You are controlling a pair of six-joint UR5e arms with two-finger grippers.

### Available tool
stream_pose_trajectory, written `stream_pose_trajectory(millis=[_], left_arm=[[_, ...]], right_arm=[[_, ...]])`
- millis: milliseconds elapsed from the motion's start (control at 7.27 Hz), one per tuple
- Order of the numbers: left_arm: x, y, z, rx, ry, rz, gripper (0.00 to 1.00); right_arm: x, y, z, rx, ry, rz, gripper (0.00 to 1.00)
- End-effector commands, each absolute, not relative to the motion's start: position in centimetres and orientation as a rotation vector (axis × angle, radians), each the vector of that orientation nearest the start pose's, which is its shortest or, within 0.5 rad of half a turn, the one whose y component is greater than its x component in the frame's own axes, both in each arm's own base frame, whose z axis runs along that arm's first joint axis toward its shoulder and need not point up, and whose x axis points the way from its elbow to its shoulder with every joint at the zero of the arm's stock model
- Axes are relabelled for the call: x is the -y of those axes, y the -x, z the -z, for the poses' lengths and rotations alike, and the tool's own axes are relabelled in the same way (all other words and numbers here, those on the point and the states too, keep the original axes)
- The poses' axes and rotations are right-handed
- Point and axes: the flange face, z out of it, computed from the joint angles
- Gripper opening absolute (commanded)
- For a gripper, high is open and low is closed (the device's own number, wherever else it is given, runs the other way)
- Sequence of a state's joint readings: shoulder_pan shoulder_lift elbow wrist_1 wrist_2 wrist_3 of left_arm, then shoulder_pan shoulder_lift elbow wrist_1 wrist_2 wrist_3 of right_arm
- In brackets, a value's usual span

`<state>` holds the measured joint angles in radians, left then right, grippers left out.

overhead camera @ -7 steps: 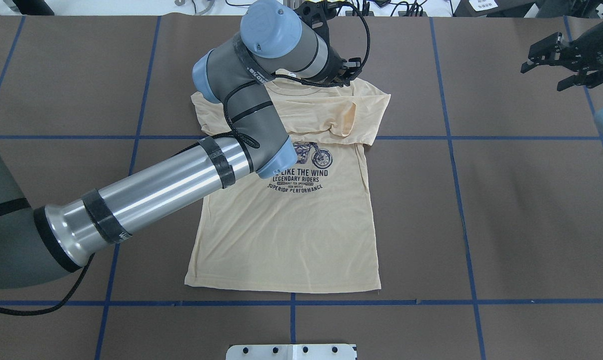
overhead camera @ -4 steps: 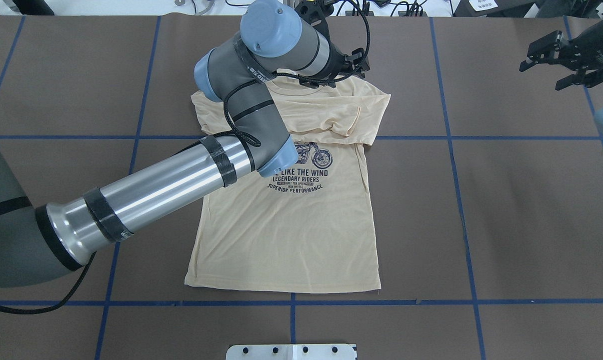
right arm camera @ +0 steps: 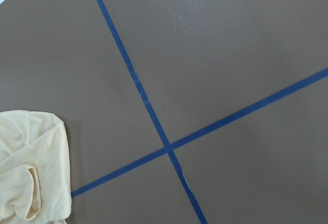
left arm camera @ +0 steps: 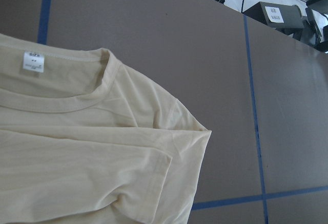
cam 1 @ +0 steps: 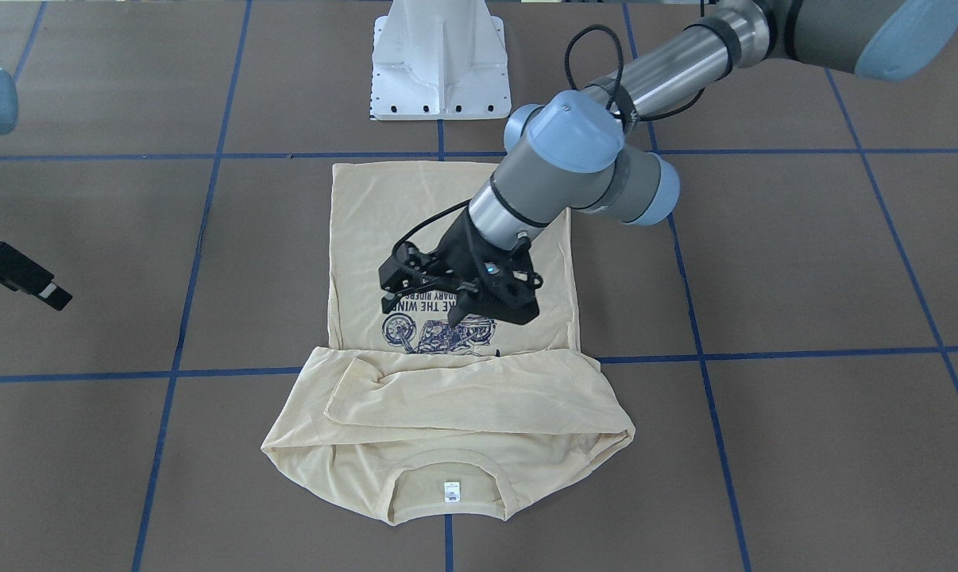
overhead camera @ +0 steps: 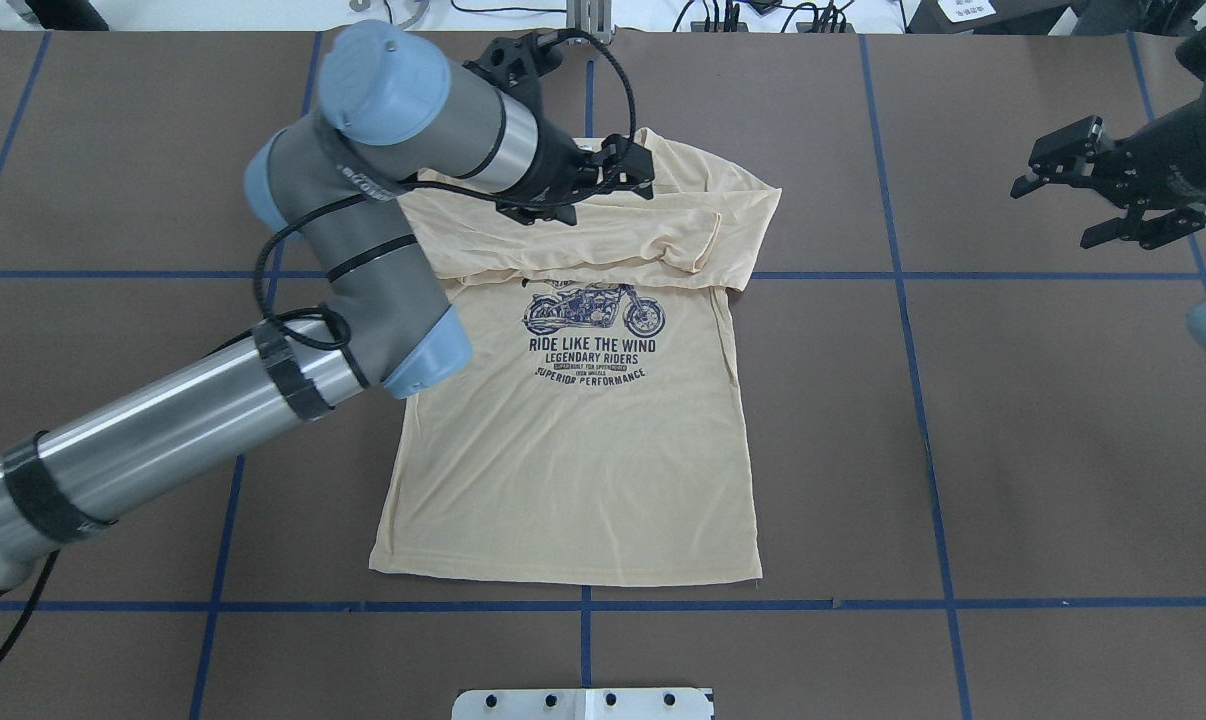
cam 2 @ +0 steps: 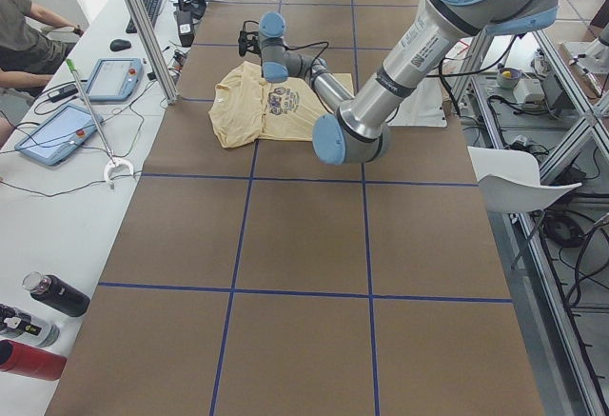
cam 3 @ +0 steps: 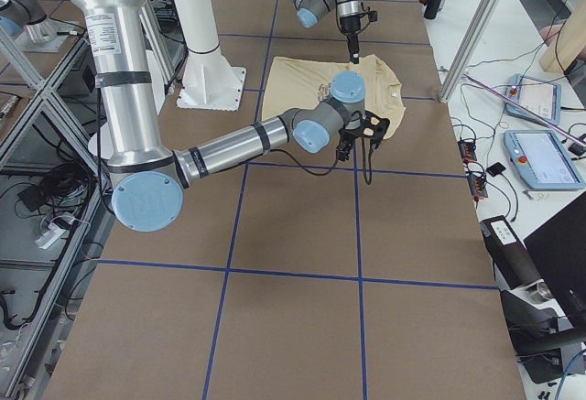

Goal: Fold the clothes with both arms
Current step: 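Move the left gripper back beside the shirt while the right gripper moves toward the hem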

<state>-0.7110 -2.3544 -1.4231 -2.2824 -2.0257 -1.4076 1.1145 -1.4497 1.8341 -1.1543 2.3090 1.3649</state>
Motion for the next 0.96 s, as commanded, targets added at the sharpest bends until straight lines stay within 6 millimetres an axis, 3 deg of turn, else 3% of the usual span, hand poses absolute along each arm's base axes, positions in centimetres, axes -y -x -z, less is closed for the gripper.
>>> stream_pose_trajectory(millis=[0,275,550,826], left_arm=[[49.4,-43.0,-19.9,-1.305,-0.180,0.169,1.00],[47.5,-40.2,-23.2,-1.274,-0.198,0.141,1.00],[45.9,-37.9,-26.7,-1.230,-0.228,0.092,1.00],[44.6,-35.9,-28.5,-1.215,-0.230,0.092,1.00]], right_arm=[[46.4,23.8,-38.6,1.023,0.091,-0.594,0.99],[39.7,31.7,-36.0,1.009,0.084,-0.661,0.99],[31.1,39.8,-34.5,1.007,0.074,-0.733,0.99],[24.2,44.9,-33.8,1.030,0.070,-0.814,0.97]])
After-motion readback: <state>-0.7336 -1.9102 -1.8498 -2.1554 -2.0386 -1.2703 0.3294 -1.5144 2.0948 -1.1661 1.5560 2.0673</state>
